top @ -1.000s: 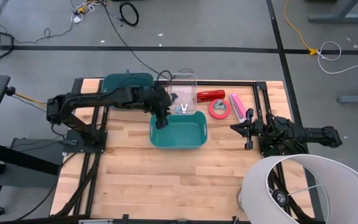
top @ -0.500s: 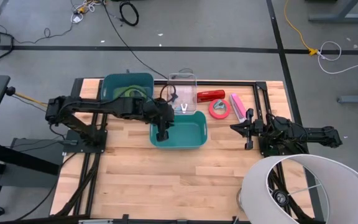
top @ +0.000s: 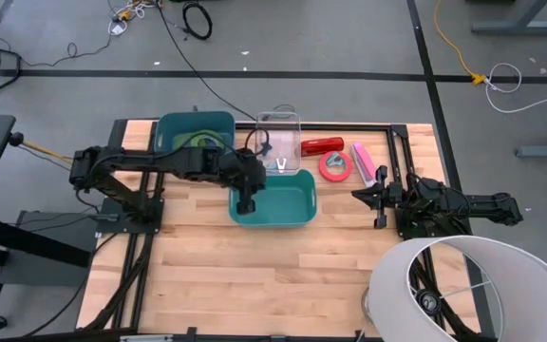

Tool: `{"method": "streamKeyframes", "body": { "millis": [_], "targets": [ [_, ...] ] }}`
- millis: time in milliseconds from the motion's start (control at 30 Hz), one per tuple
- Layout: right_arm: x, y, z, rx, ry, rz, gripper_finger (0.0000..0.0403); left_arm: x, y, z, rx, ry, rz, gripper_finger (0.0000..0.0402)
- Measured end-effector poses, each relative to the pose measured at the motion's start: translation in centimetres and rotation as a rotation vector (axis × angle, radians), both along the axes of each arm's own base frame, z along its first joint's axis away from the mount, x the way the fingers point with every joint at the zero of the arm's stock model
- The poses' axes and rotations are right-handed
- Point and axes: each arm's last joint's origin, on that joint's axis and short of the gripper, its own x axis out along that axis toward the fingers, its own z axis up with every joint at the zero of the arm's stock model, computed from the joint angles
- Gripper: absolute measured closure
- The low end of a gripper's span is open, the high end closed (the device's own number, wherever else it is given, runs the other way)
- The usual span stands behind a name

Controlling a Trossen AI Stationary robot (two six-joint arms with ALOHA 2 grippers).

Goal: Pick and place Stapler, Stapler remover, tape
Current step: Put the light blue staple remover into the transparent bin

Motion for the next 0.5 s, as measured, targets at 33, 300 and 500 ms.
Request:
{"method": "streamKeyframes", "body": {
  "millis": [33, 300, 500],
  "targets": [
    [0.0, 0.0, 0.0, 0.0, 0.0, 0.0, 0.0385, -0.1, 0.0, 0.0, 0.008, 0.009, -0.008, 0.039],
    [0.0, 0.0, 0.0, 0.0, -0.001, 0.0, 0.0385, -0.7, -0.1, 0.7, 0.035, -0.008, -0.04, 0.0397],
    [0.0, 0.0, 0.0, 0.0, -0.001, -0.002, 0.0385, -1.8, 0.0, 1.7, 0.036, -0.021, -0.033, 0.0399]
  ]
}}
